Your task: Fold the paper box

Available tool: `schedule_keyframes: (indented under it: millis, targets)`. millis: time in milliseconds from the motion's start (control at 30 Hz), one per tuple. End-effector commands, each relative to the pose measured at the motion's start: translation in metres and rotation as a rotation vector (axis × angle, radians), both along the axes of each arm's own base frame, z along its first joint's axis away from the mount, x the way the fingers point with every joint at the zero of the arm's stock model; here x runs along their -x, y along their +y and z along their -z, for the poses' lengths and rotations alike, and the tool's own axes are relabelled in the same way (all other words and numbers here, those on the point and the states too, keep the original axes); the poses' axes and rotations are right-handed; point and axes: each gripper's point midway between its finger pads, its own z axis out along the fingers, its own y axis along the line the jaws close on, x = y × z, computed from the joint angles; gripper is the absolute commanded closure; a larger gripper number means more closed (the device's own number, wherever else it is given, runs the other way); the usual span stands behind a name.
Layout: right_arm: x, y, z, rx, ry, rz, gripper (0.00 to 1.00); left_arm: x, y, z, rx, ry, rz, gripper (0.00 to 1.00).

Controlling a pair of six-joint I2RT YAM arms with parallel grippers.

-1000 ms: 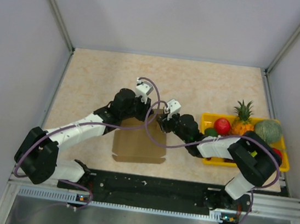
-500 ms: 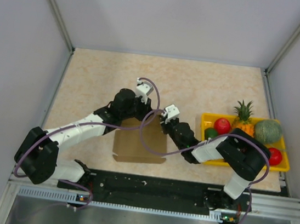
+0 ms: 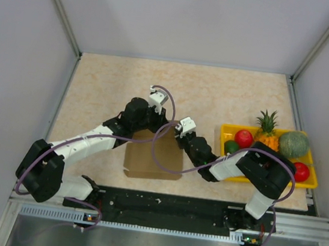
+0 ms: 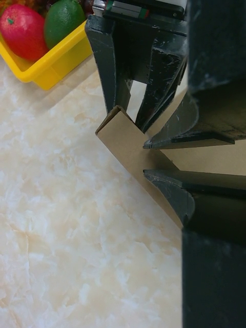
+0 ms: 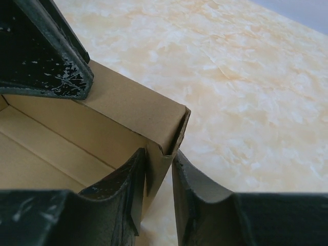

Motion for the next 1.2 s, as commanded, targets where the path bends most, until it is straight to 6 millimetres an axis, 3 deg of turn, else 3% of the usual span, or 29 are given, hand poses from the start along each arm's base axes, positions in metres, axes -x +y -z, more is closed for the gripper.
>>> schedule_keyframes:
  millis: [0,167,300,400,567,867,1000,1167]
  targets:
    - [0.003,-0.001,0.002,-0.005,0.002,0.017,0.8,0.01,0.0,0.011,-0.005,0.037,0.02,0.73]
    - [-0.002,-0.001,0.002,-0.005,-0.005,0.036,0.86,0.011,-0.001,0.006,0.005,0.033,0.021,0.73]
    - [-0.005,-0.004,0.0,-0.004,-0.021,0.06,1.0,0.01,-0.001,0.0,0.017,0.031,0.016,0.73]
    - [-0.003,-0.003,0.002,0.014,-0.043,0.045,1.0,0.012,-0.002,-0.009,0.045,0.031,0.007,0.73]
    - [0.002,0.005,-0.001,0.008,-0.07,-0.026,1.0,-0.005,0.009,-0.032,0.064,0.01,-0.116,0.69]
    - [0.005,0.009,0.003,0.007,-0.06,-0.055,1.0,0.005,0.01,0.011,-0.01,0.11,-0.092,0.71]
    - [0.006,0.007,0.011,0.024,-0.042,-0.051,0.8,0.005,0.013,0.015,-0.02,0.114,-0.101,0.72]
    - [0.009,0.006,0.016,0.013,-0.014,-0.052,0.76,0.006,0.014,0.015,-0.013,0.112,-0.105,0.72]
